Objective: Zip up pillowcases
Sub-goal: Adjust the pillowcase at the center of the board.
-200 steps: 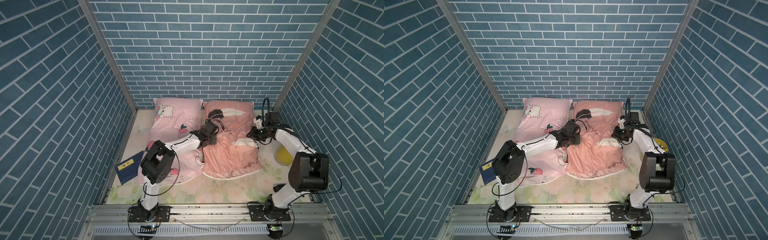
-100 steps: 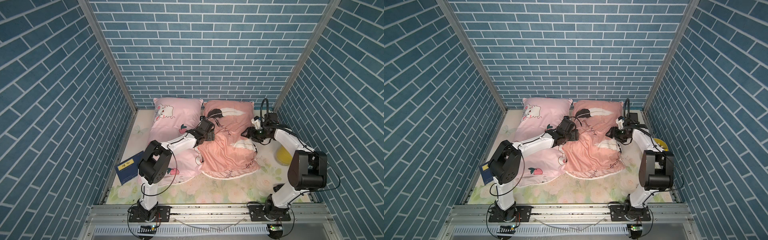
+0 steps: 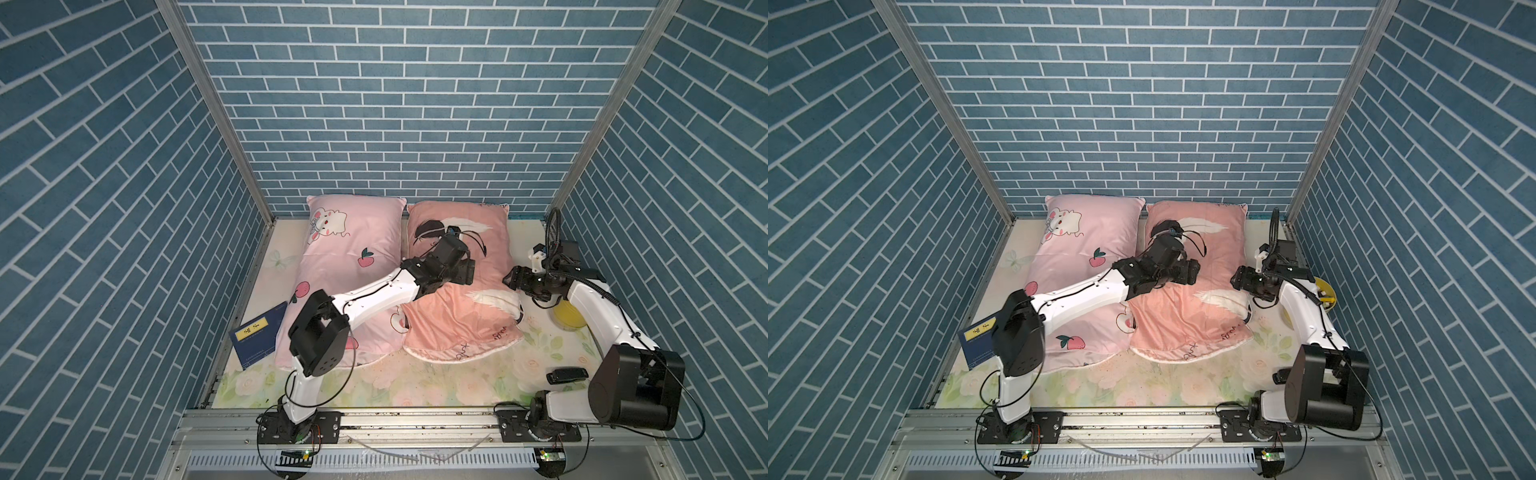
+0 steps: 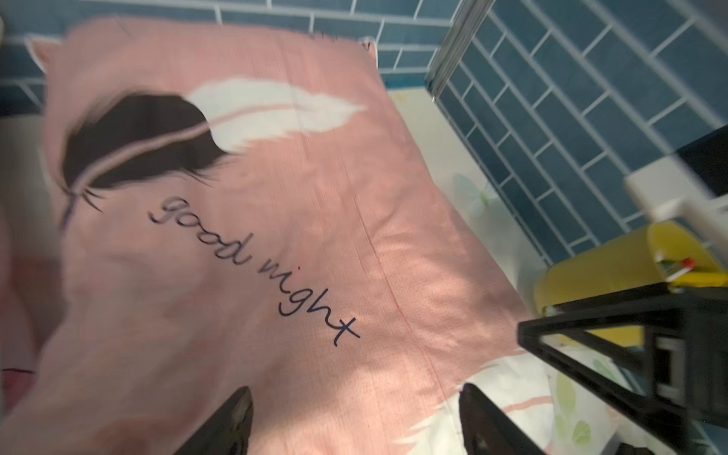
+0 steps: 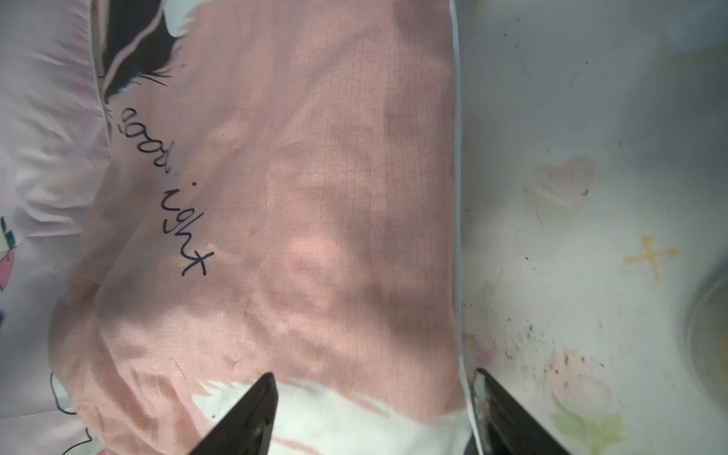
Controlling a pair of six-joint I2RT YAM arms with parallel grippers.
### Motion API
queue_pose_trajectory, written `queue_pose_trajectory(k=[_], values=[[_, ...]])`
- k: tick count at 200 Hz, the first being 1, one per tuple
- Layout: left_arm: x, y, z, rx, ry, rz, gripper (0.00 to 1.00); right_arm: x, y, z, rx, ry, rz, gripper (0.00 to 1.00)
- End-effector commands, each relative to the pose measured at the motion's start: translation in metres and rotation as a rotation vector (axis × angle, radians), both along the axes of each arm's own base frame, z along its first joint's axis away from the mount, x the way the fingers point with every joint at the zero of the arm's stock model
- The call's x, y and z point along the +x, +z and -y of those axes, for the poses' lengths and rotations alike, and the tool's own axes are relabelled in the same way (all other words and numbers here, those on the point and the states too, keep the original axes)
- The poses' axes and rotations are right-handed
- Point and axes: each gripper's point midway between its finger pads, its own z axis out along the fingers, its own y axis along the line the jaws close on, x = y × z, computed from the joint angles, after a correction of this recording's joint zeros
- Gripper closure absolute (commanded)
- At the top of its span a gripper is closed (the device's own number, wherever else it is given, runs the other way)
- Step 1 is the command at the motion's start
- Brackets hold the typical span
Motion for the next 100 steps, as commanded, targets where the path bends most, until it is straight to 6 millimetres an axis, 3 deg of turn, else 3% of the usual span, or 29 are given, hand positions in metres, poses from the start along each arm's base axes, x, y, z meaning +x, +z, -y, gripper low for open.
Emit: queue_pose_trajectory(k=[1, 49, 80, 100], values=[[0.001, -0.046, 0.011, 0.05, -0.02, -0.091, 0.18, -0.016, -0.01, 0.013, -0.051, -0.04, -0.025, 0.22], [0.049, -0.115, -0.01, 0.135, 0.084, -0.162, 0.21, -0.036, -0.019, 0.037, -0.056, -0.207, -0.124, 0.23], [0.079, -0.136, -0.037, 0.15, 0.165, -0.188, 0.21, -0.056, -0.042, 0.035, 0.018, -0.267, -0.218, 0.23], [0.094, -0.142, -0.051, 0.148, 0.204, -0.194, 0.21, -0.067, -0.06, 0.035, 0.034, -0.286, -0.274, 0.31]])
